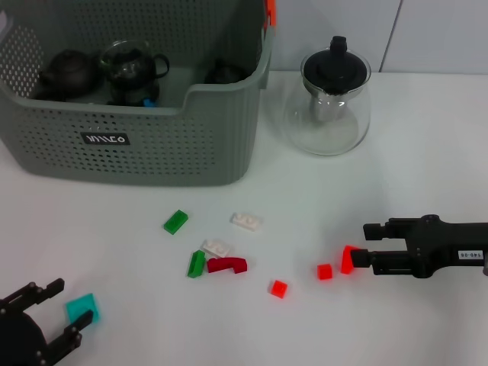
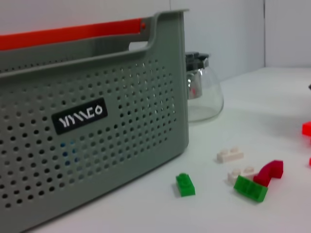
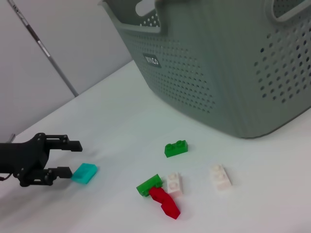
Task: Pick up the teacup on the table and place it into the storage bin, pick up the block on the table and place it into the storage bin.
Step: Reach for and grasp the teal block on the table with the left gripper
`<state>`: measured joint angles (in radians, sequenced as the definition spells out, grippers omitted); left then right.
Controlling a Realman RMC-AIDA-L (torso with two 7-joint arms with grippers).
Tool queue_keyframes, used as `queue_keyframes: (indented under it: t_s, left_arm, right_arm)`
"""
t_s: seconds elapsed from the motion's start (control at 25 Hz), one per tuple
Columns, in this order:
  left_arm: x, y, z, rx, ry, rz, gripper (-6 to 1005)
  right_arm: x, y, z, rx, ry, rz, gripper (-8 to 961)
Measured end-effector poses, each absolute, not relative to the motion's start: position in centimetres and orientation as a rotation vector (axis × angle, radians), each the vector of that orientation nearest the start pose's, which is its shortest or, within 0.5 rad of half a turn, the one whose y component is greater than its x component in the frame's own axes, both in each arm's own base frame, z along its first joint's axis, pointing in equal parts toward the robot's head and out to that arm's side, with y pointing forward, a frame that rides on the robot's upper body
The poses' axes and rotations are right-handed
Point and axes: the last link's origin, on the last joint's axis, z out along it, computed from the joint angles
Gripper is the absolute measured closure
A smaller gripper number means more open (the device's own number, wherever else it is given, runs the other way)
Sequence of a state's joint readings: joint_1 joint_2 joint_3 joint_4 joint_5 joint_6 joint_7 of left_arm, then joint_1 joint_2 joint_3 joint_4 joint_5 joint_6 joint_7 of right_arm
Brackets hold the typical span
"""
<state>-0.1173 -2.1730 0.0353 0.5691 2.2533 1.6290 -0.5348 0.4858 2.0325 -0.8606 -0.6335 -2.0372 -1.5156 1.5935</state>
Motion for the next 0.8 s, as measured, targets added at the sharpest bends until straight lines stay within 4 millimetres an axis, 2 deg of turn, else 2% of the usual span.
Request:
queue_keyframes:
  t_s: [0.8]
  left_arm:
    - [-39.5,16.0,-1.9,-2.319,-0.480,-0.405,472]
  right_arm:
    - [28.9,31.0,-1.3,-2.801,0.956,0.493,215]
